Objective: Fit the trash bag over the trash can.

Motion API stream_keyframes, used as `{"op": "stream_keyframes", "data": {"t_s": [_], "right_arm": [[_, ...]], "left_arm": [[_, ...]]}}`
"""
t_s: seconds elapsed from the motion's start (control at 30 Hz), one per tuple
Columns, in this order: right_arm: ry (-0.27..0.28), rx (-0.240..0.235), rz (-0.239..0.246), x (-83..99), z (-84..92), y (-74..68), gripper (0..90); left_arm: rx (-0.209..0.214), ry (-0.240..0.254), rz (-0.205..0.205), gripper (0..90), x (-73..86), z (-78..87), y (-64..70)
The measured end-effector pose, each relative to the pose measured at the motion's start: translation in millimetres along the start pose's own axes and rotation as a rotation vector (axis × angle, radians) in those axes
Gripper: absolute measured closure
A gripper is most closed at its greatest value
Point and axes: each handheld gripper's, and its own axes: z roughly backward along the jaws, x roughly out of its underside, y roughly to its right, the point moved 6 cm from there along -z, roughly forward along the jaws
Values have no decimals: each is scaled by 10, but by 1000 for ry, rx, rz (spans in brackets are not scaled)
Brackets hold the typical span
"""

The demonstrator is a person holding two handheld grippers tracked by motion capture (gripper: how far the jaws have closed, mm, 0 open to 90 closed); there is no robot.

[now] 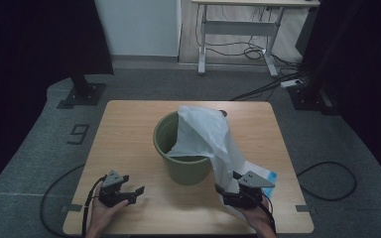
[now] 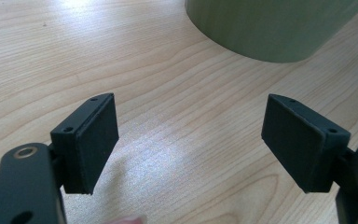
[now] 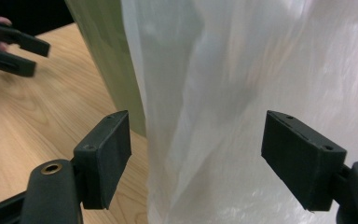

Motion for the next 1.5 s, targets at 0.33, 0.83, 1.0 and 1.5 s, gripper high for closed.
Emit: {"op": "stream_keyframes", "data": {"t_s": [0.33, 0.83, 1.0, 1.5], "right_arm": [[-22, 57, -21, 241, -179, 28, 332], [49, 176, 19, 115, 92, 290, 882], [108, 199, 33, -32, 260, 386, 884], [221, 174, 54, -485, 499, 549, 885]], "left_arm": [[1, 1, 0, 184, -2, 0, 3], [4, 11, -14, 185, -59, 8, 76], [7, 29, -20, 208, -108, 59, 92], [0, 139, -10, 218, -504, 312, 260]]}}
